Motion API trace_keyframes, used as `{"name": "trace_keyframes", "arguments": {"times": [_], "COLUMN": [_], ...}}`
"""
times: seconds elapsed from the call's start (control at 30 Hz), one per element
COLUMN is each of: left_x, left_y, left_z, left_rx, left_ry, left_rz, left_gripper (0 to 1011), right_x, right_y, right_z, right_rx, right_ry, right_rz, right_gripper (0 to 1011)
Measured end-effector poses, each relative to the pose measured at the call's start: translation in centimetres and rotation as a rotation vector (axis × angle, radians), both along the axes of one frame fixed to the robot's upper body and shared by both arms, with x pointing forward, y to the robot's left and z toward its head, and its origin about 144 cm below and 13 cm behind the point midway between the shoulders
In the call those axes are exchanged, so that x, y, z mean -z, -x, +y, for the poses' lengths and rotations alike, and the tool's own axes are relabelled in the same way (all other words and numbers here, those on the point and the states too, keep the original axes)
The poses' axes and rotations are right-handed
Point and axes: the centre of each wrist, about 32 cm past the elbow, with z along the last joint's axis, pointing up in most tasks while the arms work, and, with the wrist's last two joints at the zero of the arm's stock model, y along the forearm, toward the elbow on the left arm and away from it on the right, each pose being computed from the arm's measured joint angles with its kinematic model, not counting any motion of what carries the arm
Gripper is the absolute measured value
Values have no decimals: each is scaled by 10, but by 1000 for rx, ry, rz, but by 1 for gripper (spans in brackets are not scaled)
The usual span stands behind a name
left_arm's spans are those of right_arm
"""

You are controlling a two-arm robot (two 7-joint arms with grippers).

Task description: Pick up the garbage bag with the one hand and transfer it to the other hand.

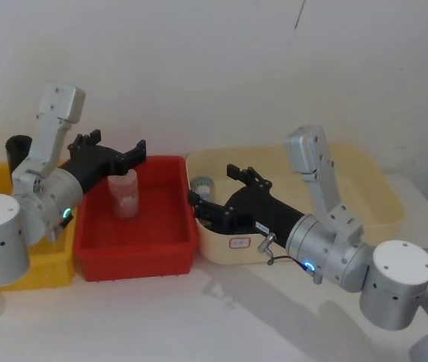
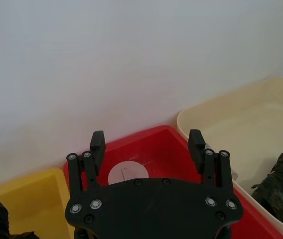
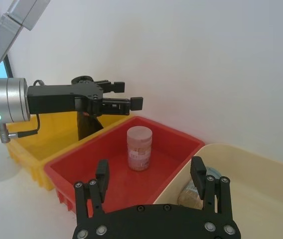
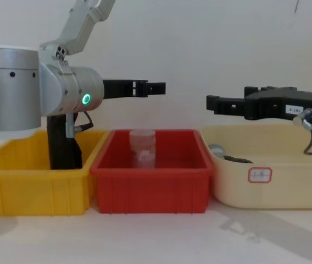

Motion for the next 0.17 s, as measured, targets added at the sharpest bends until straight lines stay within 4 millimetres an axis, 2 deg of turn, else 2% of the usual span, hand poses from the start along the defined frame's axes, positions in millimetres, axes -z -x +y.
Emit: {"name": "trace_keyframes", "arguments": {"times": [0.17], "left_x": [0], "left_y": [0], "left_z": [0], "left_rx": [5], "left_ry": [2], "left_rz": [1], "left_gripper": [1001], "right_x": [0], "right_y": [1], "right_z": [0], "right_rx": [-2], "right_ry": [-1], "right_rz": [-2], "right_gripper": [1004]}}
